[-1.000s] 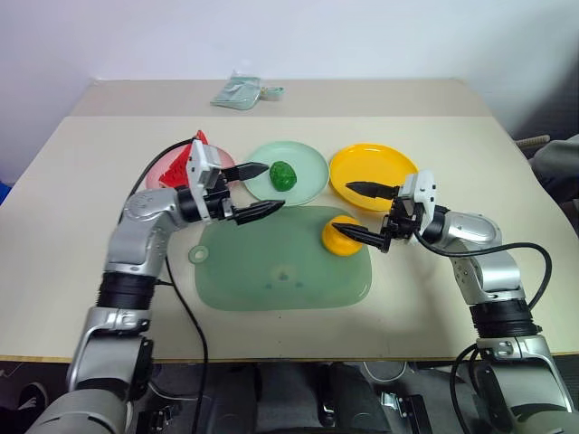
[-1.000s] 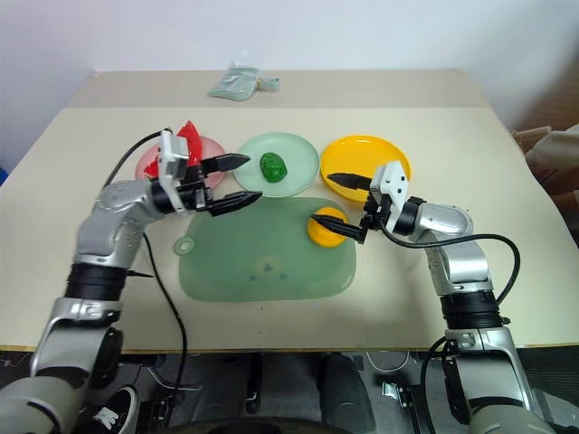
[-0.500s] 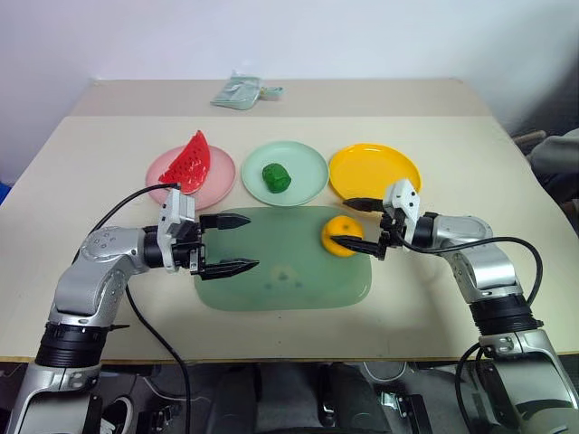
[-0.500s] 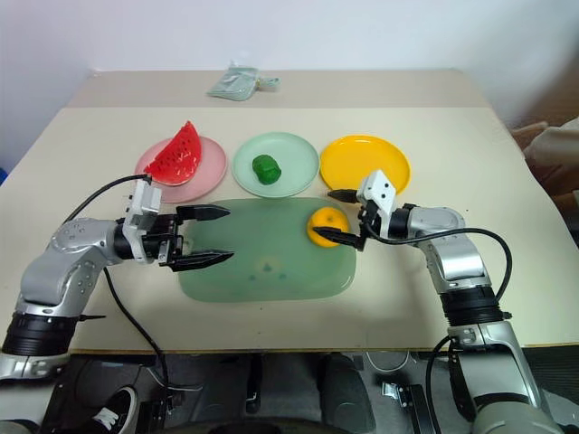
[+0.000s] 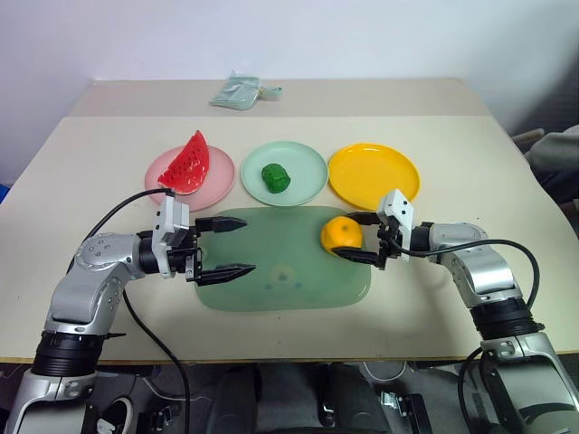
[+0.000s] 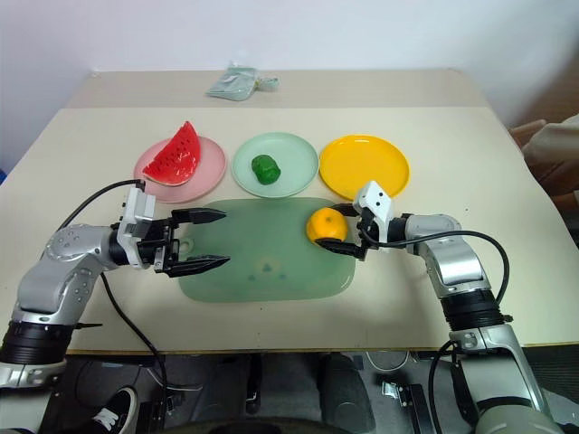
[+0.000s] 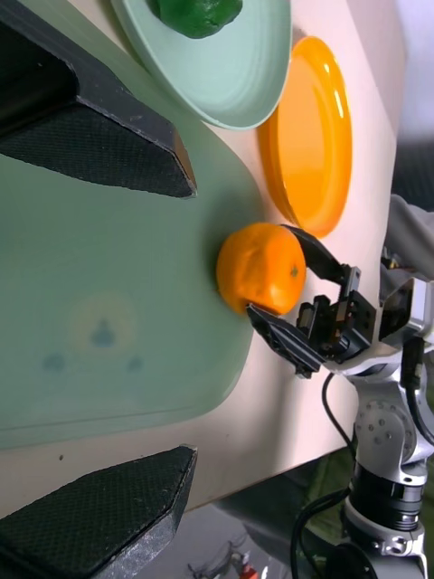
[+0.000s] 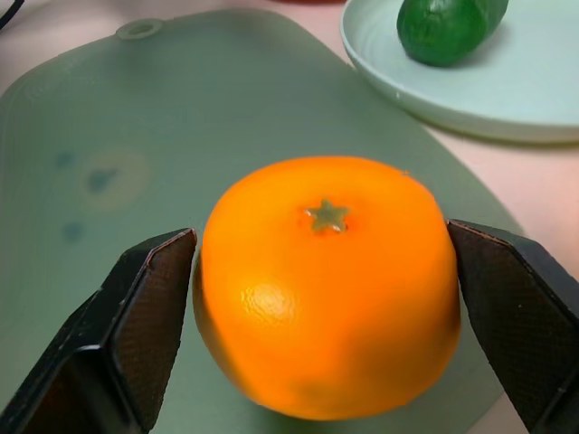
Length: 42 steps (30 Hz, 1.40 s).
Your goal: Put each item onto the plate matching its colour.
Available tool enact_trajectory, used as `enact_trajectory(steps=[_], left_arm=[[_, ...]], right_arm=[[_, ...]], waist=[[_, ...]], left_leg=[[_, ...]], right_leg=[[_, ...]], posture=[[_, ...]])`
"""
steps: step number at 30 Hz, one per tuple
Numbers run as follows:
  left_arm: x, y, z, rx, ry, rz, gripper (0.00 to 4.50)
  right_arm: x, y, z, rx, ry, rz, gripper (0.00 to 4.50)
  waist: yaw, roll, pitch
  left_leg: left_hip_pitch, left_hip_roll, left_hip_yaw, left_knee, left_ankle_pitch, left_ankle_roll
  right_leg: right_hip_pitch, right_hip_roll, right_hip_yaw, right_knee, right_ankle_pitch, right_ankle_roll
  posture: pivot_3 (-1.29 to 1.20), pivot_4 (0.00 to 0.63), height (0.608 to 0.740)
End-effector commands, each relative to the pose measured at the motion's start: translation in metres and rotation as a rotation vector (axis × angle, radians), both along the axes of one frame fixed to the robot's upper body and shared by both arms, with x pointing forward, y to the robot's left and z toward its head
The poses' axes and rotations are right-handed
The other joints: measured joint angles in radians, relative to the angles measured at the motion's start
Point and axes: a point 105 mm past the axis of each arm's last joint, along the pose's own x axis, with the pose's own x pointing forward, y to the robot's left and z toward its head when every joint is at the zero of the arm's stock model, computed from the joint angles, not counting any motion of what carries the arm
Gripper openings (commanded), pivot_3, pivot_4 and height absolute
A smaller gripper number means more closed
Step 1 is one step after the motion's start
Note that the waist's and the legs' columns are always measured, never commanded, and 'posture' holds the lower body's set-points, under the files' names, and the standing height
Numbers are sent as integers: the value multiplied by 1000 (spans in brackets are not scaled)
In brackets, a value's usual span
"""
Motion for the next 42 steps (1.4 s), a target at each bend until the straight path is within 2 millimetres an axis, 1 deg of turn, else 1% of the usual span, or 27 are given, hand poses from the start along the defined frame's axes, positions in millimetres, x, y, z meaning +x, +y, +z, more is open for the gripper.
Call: enact_trajectory(steps=[1, 2, 4, 5, 7, 9, 10, 11, 12, 13, 15, 16, 18, 20, 22, 23, 25, 26, 29, 30, 34, 36, 37, 39, 41, 42], left_arm=[[-1, 0, 8, -15, -46, -2, 4500], [-1, -1, 8, -16, -48, -1, 4500], [0, -2, 9, -27, -43, 1, 4500], [1, -1, 10, -38, -33, 7, 4500], [10, 0, 15, -71, -38, 60, 4500], [21, 1, 25, -119, -60, 110, 4500], [26, 0, 31, -153, -81, 136, 4500], [31, -1, 35, -174, -94, 161, 4500], [37, -3, 36, -175, -86, 187, 4500], [42, -5, 32, -154, -83, 213, 4500], [48, -9, 28, -134, -102, 240, 4500], [49, -11, 28, -140, -113, 247, 4500], [51, -16, 24, -138, -120, 254, 4500], [50, -21, 24, -143, -130, 249, 4500], [49, -23, 24, -154, -126, 248, 4500], [49, -24, 24, -157, -123, 247, 4500], [48, -22, 22, -140, -125, 247, 4500], [47, -22, 22, -138, -124, 247, 4500], [45, -20, 22, -142, -120, 246, 4500], [45, -19, 23, -143, -118, 246, 4500], [44, -16, 24, -137, -122, 239, 4500], [44, -14, 27, -144, -127, 233, 4500], [43, -13, 28, -146, -131, 232, 4500], [43, -11, 28, -142, -133, 228, 4500], [38, -8, 27, -143, -131, 200, 4500], [35, -7, 26, -141, -129, 174, 4500]], right_arm=[[-2, 3, 11, -3, -45, 22, 3437], [-1, 3, 13, -4, -62, 23, 3275], [1, 4, 20, 23, -78, 11, 3275], [4, 4, 25, 51, -85, -1, 3275], [11, 5, 42, 136, -103, -35, 3275], [25, 1, 59, 192, -159, -114, 3275], [36, -3, 67, 210, -194, -176, 3275], [46, -7, 72, 216, -225, -237, 3275], [56, -12, 76, 210, -263, -299, 3275], [67, -19, 76, 182, -288, -376, 3275], [82, -27, 74, 152, -298, -471, 3275], [87, -29, 73, 151, -298, -501, 3275], [101, -37, 73, 92, -355, -606, 3275], [109, -41, 65, 53, -339, -655, 3275], [112, -41, 54, 64, -277, -661, 3275], [113, -43, 51, 49, -275, -670, 3275], [114, -45, 49, 68, -252, -670, 4313], [114, -46, 51, 60, -266, -674, 4474], [114, -47, 57, 74, -296, -667, 4474], [113, -45, 63, 86, -326, -648, 4474], [105, -40, 97, 207, -488, -588, 4474], [96, -34, 107, 259, -536, -520, 4474], [89, -30, 110, 295, -539, -468, 4474], [72, -18, 106, 334, -493, -315, 4474], [42, -4, 101, 352, -470, -107, 4474], [28, 1, 98, 346, -447, -29, 4474]], waist=[[0, 0, 0], [0, 0, 0], [0, 0, 0], [0, 0, 0], [0, 0, 0], [0, 0, 0], [0, 0, 0], [0, 0, 0], [-1, 0, 0], [1, 0, 0], [1, 0, 0], [1, 0, 0], [-1, 0, 0], [-2, 0, 0], [-3, 0, 0], [-4, 0, 0], [-5, 0, 0], [-5, 0, 0], [-5, 0, 0], [-4, 0, 0], [-3, 0, 0], [-3, 0, 0], [-3, 0, 0], [-3, 0, 0], [1, 0, 0], [0, 0, 0]], left_leg=[[0, 0, 0, 0, 0, 0], [0, 0, 0, 0, 0, 0], [0, 0, 0, 0, 0, 0], [0, 0, 0, 0, 0, 0], [0, 0, 0, 0, 0, 0], [0, 0, 0, 0, 0, 0], [0, 0, 0, 0, 0, 0], [0, 0, 0, 0, 0, 0], [0, 0, 0, 0, 0, 0], [0, 0, 0, 0, 0, 0], [0, 0, 0, 0, 0, 0], [0, 0, 0, 0, 0, 0], [-1, 0, 0, -1, 0, 0], [-1, 0, 1, -1, 0, 0], [-1, 0, 1, -1, 0, 0], [-1, 0, 1, -1, 0, 0], [-1, 0, 1, -1, 0, 0], [-1, 0, 1, -1, 0, 0], [-1, 0, 1, -1, 0, 0], [-1, 0, 1, -1, 0, 0], [-1, 0, 1, -1, 0, 0], [-1, 0, 1, -1, 0, 0], [-1, 0, 1, -1, 0, 0], [-1, 0, 1, -1, 0, 0], [-1, 0, 1, -1, 0, 0], [-1, 0, 0, -1, 0, 0]], right_leg=[[0, 0, 0, 0, 0, 0], [0, 0, 0, 0, 0, 0], [0, 0, 0, 0, 0, 0], [0, 0, 0, 0, 0, 0], [0, 0, 0, 0, 0, 0], [0, 0, 0, 0, 0, 0], [0, 0, 0, 0, 0, 0], [0, 0, 0, 0, 0, 0], [0, 0, 0, 0, 0, 0], [0, 0, 0, 0, 0, 0], [0, 0, 0, 0, 0, 0], [0, 0, 0, 0, 0, 0], [0, 0, 0, -1, 0, 0], [-1, 0, 0, -1, 0, 0], [-1, 0, 0, 0, 0, 0], [-1, 0, 0, 0, 0, 0], [-1, 0, 1, 0, 0, 0], [-1, 0, 1, 0, 0, 0], [-2, 0, 1, 0, 0, 0], [-2, 0, 1, 0, 0, 0], [-1, 0, 1, 0, 0, 0], [-1, 0, 1, 0, 0, 0], [-1, 0, 1, 0, 0, 0], [-1, 0, 1, 0, 0, 0], [-1, 0, 1, 0, 0, 0], [0, 0, 1, -1, 0, 0]], posture=[[0, 150, 740], [0, 150, 740], [0, 150, 740], [0, 150, 740], [0, 150, 740], [0, 150, 740], [0, 150, 740], [0, 150, 740], [0, 150, 740], [0, 150, 740], [0, 150, 740], [0, 150, 740], [0, 150, 740], [0, 150, 740], [0, 150, 740], [0, 150, 740], [0, 150, 740], [0, 150, 740], [0, 150, 740], [0, 150, 740], [0, 150, 740], [0, 150, 740], [0, 150, 740], [0, 150, 740], [0, 150, 740], [0, 150, 740]])
